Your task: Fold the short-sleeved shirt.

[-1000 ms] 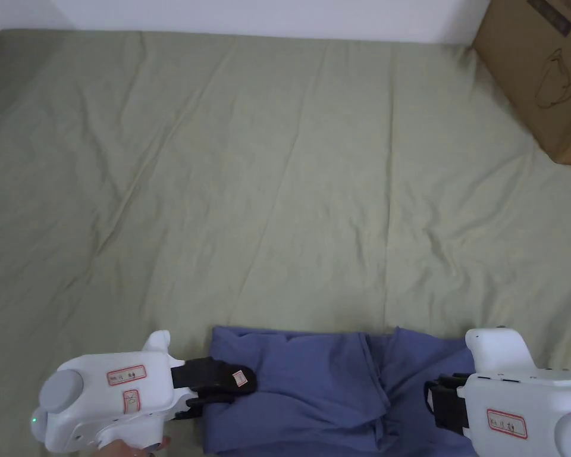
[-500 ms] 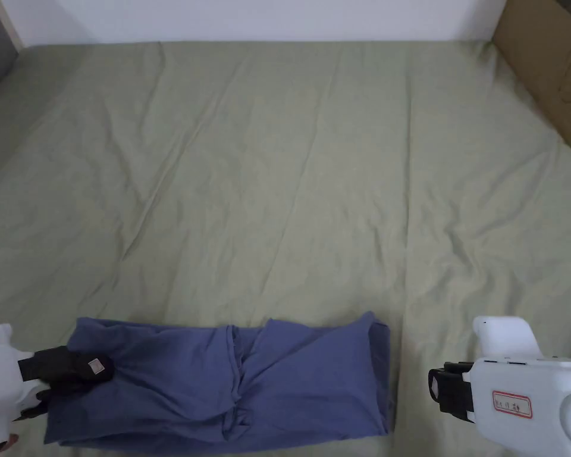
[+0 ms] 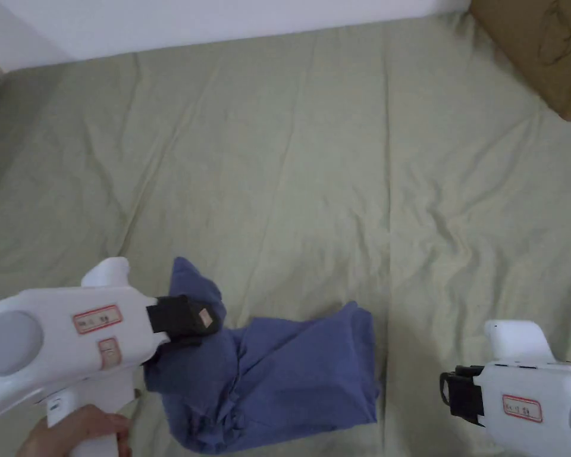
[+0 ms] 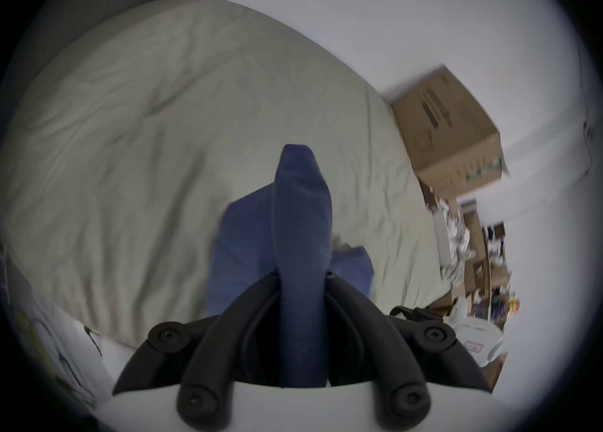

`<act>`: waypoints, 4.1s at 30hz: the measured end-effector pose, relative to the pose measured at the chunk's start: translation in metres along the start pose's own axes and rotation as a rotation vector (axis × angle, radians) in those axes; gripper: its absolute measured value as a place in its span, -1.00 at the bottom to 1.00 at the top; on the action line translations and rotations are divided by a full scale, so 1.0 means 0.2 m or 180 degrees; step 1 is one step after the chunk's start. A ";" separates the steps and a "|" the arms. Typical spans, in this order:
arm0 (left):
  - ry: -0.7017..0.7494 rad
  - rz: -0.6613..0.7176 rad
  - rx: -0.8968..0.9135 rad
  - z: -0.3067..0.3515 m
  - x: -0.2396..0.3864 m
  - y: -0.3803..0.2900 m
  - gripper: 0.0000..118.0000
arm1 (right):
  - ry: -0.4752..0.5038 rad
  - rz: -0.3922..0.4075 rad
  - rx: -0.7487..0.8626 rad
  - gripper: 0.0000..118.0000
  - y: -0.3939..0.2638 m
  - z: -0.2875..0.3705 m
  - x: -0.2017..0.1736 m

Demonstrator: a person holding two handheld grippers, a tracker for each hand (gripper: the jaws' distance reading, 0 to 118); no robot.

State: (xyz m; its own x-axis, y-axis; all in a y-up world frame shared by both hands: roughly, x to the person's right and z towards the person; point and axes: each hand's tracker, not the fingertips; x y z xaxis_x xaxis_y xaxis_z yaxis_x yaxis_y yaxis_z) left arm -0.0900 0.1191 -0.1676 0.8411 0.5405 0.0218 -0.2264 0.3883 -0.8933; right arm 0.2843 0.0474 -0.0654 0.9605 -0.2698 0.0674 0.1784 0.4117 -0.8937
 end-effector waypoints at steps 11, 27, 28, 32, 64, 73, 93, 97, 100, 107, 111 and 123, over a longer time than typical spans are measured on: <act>-0.0775 -0.0222 -0.0919 -0.52 0.34 -0.12 0.96 | -0.0107 -0.0193 0.0039 -0.90 -0.03 0.01 0.15; -0.0417 -0.0330 -0.0863 -0.53 0.11 -0.25 -0.92 | -0.0066 -0.0204 0.0031 -0.90 -0.05 0.00 0.15; -0.0497 -0.0365 -0.0919 -0.57 0.15 -0.28 -0.92 | -0.0073 -0.0207 0.0034 -0.90 -0.05 0.01 0.16; -0.0464 -0.0628 -0.1184 -0.72 0.29 -0.35 -0.93 | -0.0124 -0.0233 0.0036 -0.90 -0.06 0.03 0.17; -0.0675 0.0385 -0.0244 -0.04 -0.50 -0.22 0.96 | 0.0124 0.0733 -0.0072 -0.90 0.17 -0.16 -0.42; -0.1002 0.0456 -0.0544 -0.34 -0.58 -0.18 0.94 | -0.0075 0.0940 -0.0302 -0.90 0.23 -0.47 -0.46; -0.0866 0.0012 -0.0760 -0.37 -0.63 -0.02 -0.43 | 0.0206 0.0515 -0.0122 -0.90 0.31 -0.27 -0.43; 0.0006 -0.0346 -0.0562 -0.07 -0.83 0.16 -0.43 | 0.0159 0.0533 -0.0067 -0.90 0.32 -0.26 -0.43; 0.0769 -0.0472 -0.0509 0.14 -1.05 0.34 -0.44 | 0.0021 0.0463 -0.0142 -0.90 0.30 -0.29 -0.39; 0.2812 -0.0889 -0.0645 0.39 -1.49 0.63 -0.44 | -0.0165 0.0321 -0.0305 -0.90 0.25 -0.37 -0.35; 0.3414 -0.0979 -0.0696 0.44 -1.66 0.71 -0.44 | -0.0143 0.0183 -0.0408 -0.90 0.25 -0.40 -0.35; 0.3959 -0.1162 -0.0577 0.60 -1.74 0.77 0.55 | -0.0159 0.0228 -0.0446 -0.90 0.26 -0.42 -0.33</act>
State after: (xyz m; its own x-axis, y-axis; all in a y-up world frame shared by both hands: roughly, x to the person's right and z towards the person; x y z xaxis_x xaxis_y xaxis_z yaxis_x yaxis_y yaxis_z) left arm -0.4774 0.0803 -0.2580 0.7496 -0.6586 -0.0655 0.0968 0.2069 -0.9736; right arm 0.2122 0.0130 -0.1547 0.9798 -0.1992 0.0202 0.0809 0.3018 -0.9499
